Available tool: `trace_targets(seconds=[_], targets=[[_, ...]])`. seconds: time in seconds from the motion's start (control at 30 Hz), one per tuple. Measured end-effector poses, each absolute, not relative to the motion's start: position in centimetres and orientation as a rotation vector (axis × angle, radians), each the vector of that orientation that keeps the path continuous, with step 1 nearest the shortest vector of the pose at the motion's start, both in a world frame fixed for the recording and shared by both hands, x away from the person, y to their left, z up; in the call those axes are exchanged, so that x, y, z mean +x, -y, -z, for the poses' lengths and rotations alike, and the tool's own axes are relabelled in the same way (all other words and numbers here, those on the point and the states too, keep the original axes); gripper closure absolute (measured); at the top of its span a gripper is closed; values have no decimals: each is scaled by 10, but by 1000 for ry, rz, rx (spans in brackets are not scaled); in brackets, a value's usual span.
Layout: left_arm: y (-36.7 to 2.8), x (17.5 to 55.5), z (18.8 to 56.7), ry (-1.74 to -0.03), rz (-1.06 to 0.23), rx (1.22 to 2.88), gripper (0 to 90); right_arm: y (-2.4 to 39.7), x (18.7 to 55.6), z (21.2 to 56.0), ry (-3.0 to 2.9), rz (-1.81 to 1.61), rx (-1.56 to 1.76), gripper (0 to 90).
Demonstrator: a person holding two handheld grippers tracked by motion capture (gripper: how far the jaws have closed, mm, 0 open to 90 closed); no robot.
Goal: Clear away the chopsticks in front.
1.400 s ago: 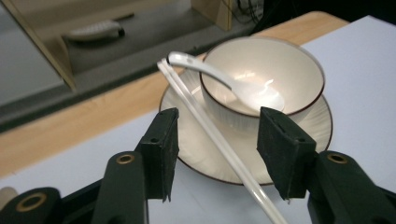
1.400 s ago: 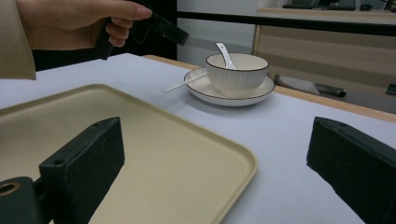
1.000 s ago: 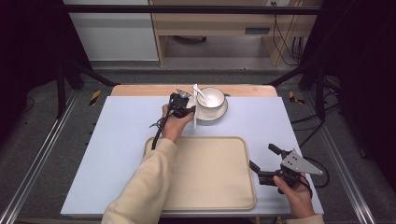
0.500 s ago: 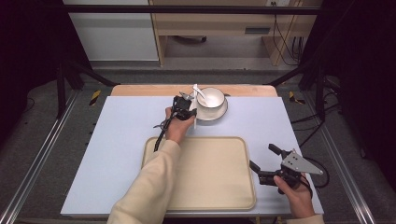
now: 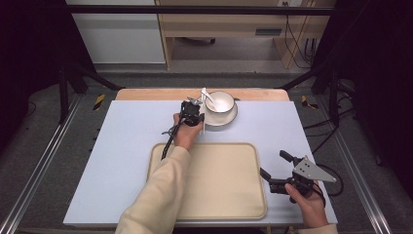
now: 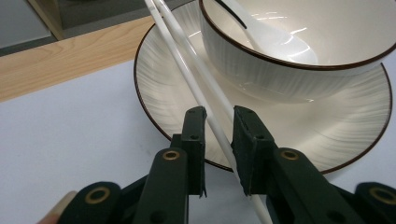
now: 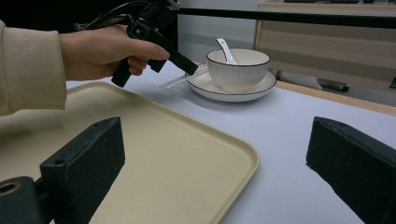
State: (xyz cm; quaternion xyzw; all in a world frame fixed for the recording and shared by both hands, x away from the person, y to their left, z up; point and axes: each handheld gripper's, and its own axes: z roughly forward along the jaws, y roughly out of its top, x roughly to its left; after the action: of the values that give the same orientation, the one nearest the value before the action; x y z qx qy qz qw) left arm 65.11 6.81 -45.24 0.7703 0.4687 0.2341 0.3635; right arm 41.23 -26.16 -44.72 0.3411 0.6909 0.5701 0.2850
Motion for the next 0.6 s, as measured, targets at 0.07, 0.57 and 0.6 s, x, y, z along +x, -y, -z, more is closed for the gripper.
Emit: trace_targets(seconds=[0.07,0.57,0.6], targets=[[-68,652,453,-1209,-597,1977,763,261,412,447,-1847,-1526,916,48],[-64,653,457,-1272,-646,1921,815,260,412,448,-1858,-1530,911,50],[-64,653,457,-1277,-648,1917,819,261,412,448,-1858,-1530,909,50]])
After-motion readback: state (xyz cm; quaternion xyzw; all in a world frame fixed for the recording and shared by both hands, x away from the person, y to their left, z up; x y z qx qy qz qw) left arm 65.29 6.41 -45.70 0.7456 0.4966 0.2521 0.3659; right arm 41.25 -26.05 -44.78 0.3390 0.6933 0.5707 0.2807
